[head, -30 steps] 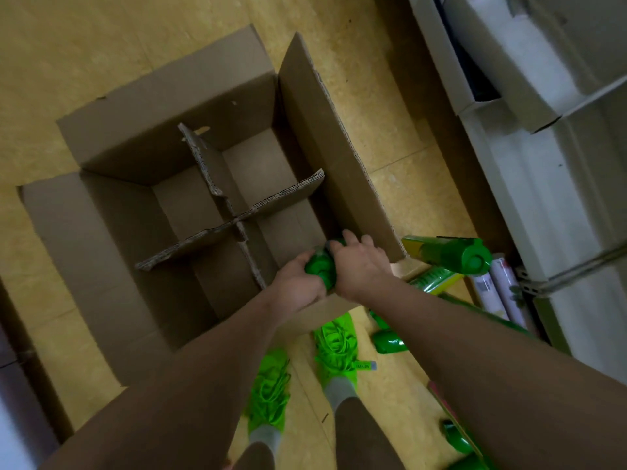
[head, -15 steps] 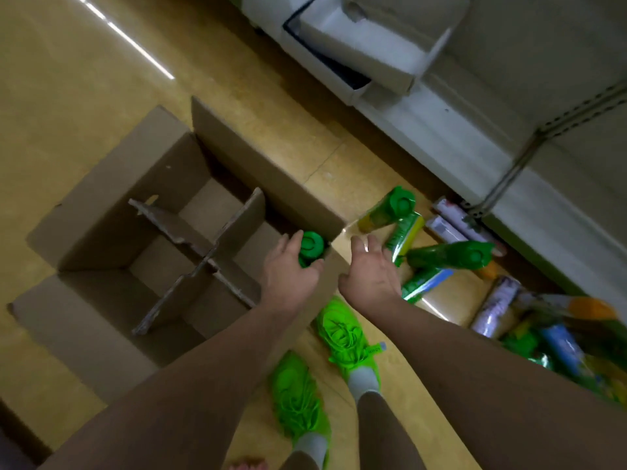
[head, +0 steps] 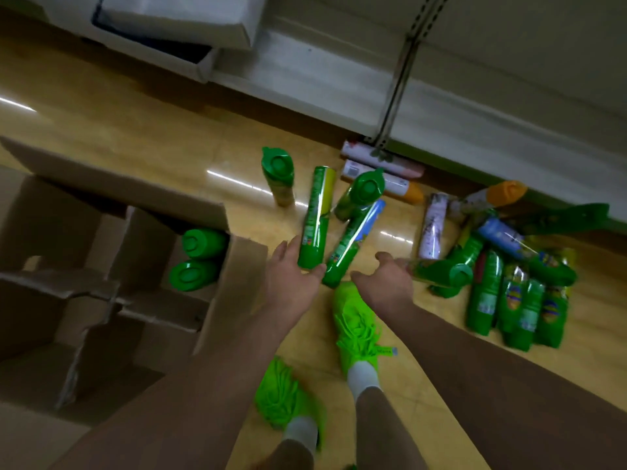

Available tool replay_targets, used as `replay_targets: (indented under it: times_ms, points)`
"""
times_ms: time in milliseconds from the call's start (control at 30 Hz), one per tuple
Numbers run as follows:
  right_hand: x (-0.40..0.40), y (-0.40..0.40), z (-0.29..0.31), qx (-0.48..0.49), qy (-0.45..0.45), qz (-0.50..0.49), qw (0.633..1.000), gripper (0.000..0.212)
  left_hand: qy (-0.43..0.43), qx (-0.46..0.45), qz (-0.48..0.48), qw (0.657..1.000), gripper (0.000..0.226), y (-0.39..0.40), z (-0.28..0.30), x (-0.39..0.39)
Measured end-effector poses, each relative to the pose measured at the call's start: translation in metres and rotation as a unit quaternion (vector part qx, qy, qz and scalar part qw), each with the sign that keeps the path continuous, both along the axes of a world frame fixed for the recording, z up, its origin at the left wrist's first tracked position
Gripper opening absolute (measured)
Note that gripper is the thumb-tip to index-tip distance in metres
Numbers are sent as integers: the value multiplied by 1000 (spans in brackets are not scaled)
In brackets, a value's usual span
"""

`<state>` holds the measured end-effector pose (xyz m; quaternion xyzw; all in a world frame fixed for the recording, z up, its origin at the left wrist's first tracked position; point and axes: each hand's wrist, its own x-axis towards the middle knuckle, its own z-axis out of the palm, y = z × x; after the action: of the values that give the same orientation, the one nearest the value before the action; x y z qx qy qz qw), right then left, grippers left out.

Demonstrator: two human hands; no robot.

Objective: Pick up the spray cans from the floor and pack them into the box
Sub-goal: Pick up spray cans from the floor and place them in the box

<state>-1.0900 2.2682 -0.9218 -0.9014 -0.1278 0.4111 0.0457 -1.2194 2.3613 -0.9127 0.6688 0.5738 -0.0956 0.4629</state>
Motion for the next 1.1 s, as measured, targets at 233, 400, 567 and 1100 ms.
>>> replay_targets:
  times_ms: [233,400,567,1100]
  points:
    - [57,6,-55,108,126,-378,911,54,-35,-130,285,949,60,22,-43,53]
    - [81,29,-78,141,258,-488,822,46,-66,-156,408,897,46,60,-69,74]
    - [106,61,-86,167,341,-603,701,61,-126,-232,600,755,64,100,-68,91]
    - [128,104,-89,204,403,-700,553,35,-353,-408,746,390,64,168,-79,107]
